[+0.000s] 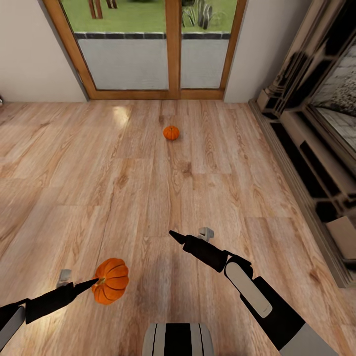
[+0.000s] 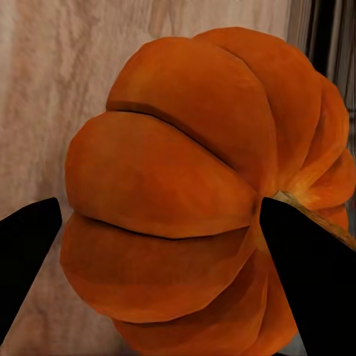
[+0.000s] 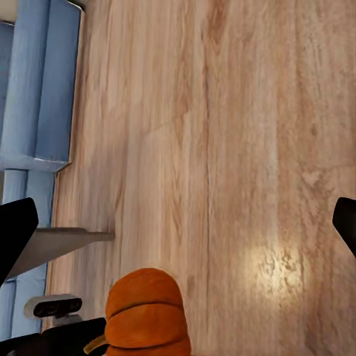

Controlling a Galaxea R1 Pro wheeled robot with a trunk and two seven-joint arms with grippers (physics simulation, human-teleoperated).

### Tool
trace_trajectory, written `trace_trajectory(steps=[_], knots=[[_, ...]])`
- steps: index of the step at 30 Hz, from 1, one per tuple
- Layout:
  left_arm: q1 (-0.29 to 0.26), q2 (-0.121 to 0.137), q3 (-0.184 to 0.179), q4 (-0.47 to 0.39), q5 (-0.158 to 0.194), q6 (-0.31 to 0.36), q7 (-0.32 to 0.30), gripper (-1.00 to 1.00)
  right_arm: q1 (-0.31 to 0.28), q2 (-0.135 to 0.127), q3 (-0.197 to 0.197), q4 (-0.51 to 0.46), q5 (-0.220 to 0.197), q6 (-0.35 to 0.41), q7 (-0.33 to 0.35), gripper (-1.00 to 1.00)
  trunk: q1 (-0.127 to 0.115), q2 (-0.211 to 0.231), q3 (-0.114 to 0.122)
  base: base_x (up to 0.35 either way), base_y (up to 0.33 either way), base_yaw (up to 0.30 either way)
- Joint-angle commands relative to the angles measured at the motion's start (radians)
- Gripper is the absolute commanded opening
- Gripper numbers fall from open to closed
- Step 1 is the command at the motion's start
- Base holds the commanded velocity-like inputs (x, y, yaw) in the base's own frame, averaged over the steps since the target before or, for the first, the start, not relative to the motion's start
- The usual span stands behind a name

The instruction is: Place each of the two pumpkins and all three candles from the living room inside a cabinet in the living room (use any cabinet), then make sure every cabinet is closed, and position the cauldron so it is next to a table in the living room.

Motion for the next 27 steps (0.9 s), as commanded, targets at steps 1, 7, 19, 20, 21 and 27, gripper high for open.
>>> trace_trajectory(steps=[1,7,19,20,21,27], knots=[[0.0,0.001,-0.002,0.0,0.006,0.012,-0.002,-1.0,-0.001,-0.001,0.001,0.0,-0.005,0.002,0.0,1.0,0.0,0.0,-0.001,0.0,0.0,0.0],[0.0,0.005,0.005,-0.002,0.008,0.016,-0.007,-1.0,-0.001,-0.001,0.001,0.006,-0.005,0.002,0.0,1.0,0.0,0.0,-0.001,0.0,0.0,0.0],[0.001,0.032,0.084,0.0,0.001,0.018,-0.052,-1.0,-0.001,-0.001,0.001,0.007,-0.011,0.001,0.0,1.0,0.0,0.0,-0.001,0.164,0.0,0.0],[0.001,0.032,0.084,0.0,0.001,0.018,-0.053,-1.0,-0.001,-0.001,0.001,0.008,-0.013,0.001,0.0,1.0,0.0,0.0,-0.001,0.324,0.0,0.0],[0.001,0.032,0.084,0.0,0.001,0.018,-0.054,-1.0,-0.001,-0.001,0.001,0.008,-0.013,0.001,0.0,1.0,0.0,0.0,-0.001,0.325,0.0,0.0],[0.013,0.014,0.082,-0.021,0.008,0.018,-0.088,-1.0,-0.001,-0.002,-0.027,0.037,-0.02,-0.017,-0.025,1.0,0.0,0.0,-0.001,0.055,0.0,0.0]])
